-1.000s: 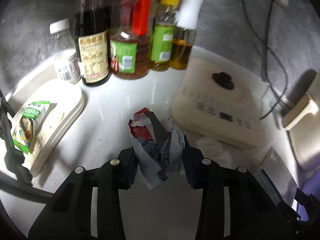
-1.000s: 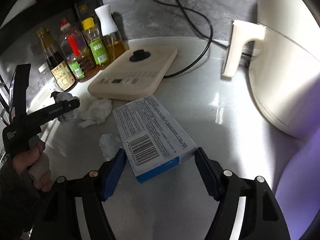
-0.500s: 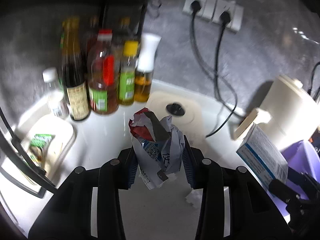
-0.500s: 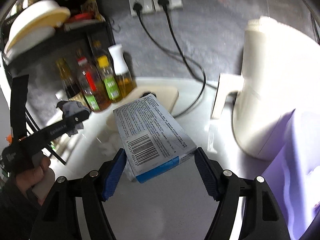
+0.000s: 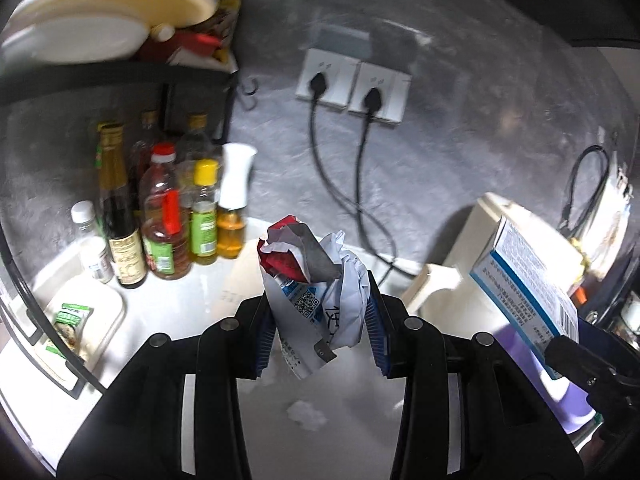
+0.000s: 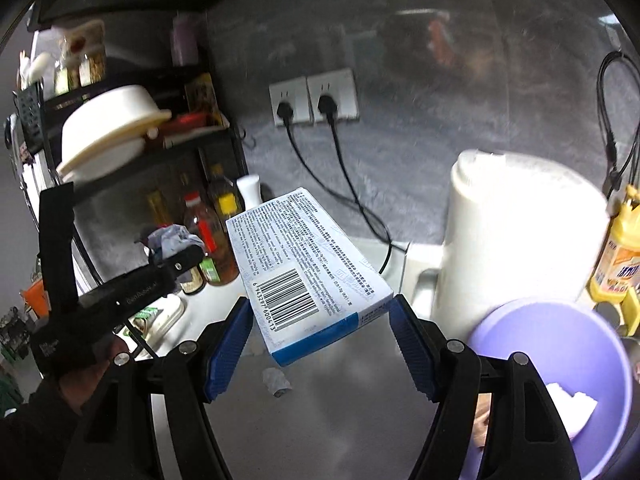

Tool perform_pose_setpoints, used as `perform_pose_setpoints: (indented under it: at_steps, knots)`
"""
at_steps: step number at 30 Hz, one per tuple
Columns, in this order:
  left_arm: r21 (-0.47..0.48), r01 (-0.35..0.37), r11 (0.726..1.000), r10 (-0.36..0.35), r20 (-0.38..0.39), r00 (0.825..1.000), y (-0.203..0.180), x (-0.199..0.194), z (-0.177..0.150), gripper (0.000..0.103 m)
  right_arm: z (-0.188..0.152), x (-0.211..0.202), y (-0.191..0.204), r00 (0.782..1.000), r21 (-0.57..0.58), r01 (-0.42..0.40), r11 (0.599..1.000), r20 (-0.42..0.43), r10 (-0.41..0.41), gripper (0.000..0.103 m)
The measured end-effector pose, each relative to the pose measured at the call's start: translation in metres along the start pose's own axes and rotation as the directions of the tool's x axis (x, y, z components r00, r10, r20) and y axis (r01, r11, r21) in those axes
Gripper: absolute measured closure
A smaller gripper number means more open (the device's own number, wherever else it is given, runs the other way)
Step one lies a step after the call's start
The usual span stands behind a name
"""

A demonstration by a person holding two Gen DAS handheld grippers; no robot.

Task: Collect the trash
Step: 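Carry the crumpled paper and box to the bucket and release both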

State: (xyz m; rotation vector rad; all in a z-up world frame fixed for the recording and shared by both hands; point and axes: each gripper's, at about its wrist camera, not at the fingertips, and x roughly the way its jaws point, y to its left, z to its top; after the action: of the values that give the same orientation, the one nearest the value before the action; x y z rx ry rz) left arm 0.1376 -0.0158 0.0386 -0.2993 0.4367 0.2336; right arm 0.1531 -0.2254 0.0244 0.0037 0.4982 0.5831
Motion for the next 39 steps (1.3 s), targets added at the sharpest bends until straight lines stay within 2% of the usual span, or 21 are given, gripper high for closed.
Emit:
perform_pose_setpoints:
  at_steps: [8, 16, 20, 22, 24, 25, 26, 39]
  knots:
    - [0.003, 0.072, 0.997, -0.072, 0.004, 0.997, -0.056, -0.007, -0.010, 0.063, 0.007, -0.043, -0.052, 0.996, 0.028, 0.085, 0.996, 0.039, -0.086, 0.034]
    - [0.022, 0.097, 0.995, -0.097, -0.011, 0.995, -0.096, -0.005, -0.020, 0.063, 0.005, -0.079, -0.116, 0.983, 0.103, 0.166, 0.981, 0.064, -0.173, 0.034]
    - [0.034, 0.124, 0.992, -0.123, -0.016, 0.992, -0.120, -0.003, -0.025, 0.063, 0.002, -0.093, -0.138, 0.978, 0.128, 0.187, 0.974, 0.070, -0.197, 0.034]
    - [0.043, 0.137, 0.990, -0.137, -0.019, 0.990, -0.130, -0.003, -0.027, 0.063, -0.001, -0.096, -0.149, 0.982, 0.140, 0.170, 0.975, 0.058, -0.180, 0.033]
    - [0.055, 0.156, 0.986, -0.155, -0.021, 0.988, -0.142, -0.004, -0.029, 0.063, -0.006, -0.096, -0.157, 0.985, 0.145, 0.162, 0.976, 0.030, -0.168, 0.028]
    - [0.061, 0.163, 0.985, -0.162, -0.021, 0.986, -0.147, -0.004, -0.029, 0.063, -0.009, -0.098, -0.161, 0.983, 0.151, 0.177, 0.973, 0.029, -0.183, 0.013]
    - [0.065, 0.169, 0.983, -0.168, -0.020, 0.986, -0.151, -0.004, -0.029, 0.063, -0.012, -0.102, -0.165, 0.980, 0.158, 0.189, 0.969, 0.039, -0.197, 0.008]
    - [0.139, 0.246, 0.959, -0.241, -0.048, 0.969, -0.209, -0.003, -0.041, 0.062, -0.031, -0.133, -0.220, 0.971, 0.238, 0.221, 0.946, 0.040, -0.237, 0.008]
